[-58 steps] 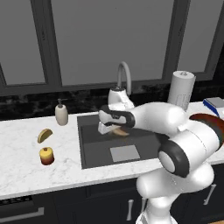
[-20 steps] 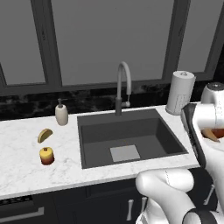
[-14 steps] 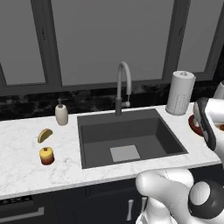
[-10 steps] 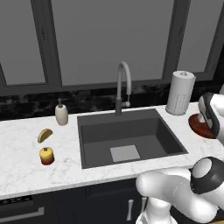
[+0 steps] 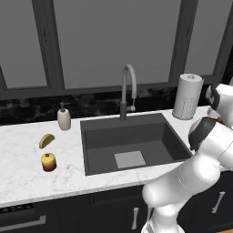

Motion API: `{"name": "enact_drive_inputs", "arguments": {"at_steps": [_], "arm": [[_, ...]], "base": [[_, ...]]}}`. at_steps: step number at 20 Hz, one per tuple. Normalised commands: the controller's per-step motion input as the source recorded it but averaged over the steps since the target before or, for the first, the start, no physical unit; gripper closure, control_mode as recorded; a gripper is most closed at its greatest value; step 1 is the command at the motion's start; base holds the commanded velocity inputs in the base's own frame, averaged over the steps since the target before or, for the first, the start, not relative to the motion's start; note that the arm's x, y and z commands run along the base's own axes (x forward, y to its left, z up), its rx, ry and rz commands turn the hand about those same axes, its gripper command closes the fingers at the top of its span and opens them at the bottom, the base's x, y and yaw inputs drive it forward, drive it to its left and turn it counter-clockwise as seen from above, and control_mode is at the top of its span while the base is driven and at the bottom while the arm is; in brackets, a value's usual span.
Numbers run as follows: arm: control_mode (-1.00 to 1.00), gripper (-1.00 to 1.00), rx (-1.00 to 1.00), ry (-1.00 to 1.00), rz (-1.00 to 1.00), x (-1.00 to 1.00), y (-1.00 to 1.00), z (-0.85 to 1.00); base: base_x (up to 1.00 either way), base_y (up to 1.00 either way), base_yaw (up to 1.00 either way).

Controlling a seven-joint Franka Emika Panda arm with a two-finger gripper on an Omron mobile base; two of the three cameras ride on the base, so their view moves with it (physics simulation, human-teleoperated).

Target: Pick the sweet potato from the sink and place it in the bowl. Then pick the bowl and place it in the microwave. Then close the microwave door and press the start button.

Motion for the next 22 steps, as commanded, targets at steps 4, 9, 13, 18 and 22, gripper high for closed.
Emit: {"name": "enact_drive_inputs", "arguments": {"at_steps": [4,9,13,18,22], "arm": [[-1.0,1.0,0.02,0.01,0.0,0.48,-0.43,-0.09],[-1.0,1.0,0.0,0.0,0.0,0.15,-0.15,-0.3],[-1.0,1.0,0.0,0.0,0.0,0.18,0.0,-0.49],[-1.0,1.0,0.0,0.0,0.0,0.19,0.0,-0.43],[-1.0,1.0,0.0,0.01,0.0,0.21,0.0,-0.47]], "base": [[0.0,0.0,0.0],[0.0,0.0,0.0],[0.0,0.0,0.0],[0.0,0.0,0.0],[0.0,0.0,0.0]]}}
